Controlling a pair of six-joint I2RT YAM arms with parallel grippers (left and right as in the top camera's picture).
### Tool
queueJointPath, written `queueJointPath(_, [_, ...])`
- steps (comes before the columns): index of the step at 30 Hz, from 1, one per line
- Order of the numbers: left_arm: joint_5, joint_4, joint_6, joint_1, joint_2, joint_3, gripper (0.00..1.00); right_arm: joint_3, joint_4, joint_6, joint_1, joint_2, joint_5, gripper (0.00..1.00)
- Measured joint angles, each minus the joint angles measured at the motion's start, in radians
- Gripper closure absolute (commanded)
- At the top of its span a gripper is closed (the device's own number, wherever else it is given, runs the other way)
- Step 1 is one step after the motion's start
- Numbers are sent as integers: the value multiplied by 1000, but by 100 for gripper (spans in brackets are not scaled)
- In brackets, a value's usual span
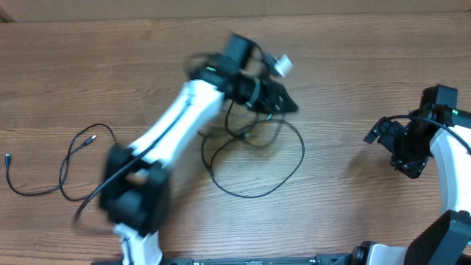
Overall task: Untangle cables
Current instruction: 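Lift the held cable and carry it to the upper left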
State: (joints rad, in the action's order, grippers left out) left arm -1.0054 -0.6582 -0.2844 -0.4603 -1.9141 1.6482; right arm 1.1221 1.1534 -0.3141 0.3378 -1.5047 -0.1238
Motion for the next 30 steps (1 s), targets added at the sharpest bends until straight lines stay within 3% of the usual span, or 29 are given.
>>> queueJointPath(5, [84, 3, 7, 121, 243, 2, 96, 0, 0, 0, 0, 0, 0, 0])
queueJointPath(15, [51, 49, -31, 412, 457, 2, 96, 0, 0, 0, 0, 0, 0, 0])
queueJointPath(18, [-68, 174, -87, 502, 477, 0, 96, 0, 0, 0, 0, 0, 0, 0])
queueJointPath(24, [-285, 480, -309, 614, 480, 0, 96, 0, 0, 0, 0, 0, 0, 0])
queueJointPath(30, [-377, 745, -512, 633, 480, -2, 96, 0, 0, 0, 0, 0, 0, 0])
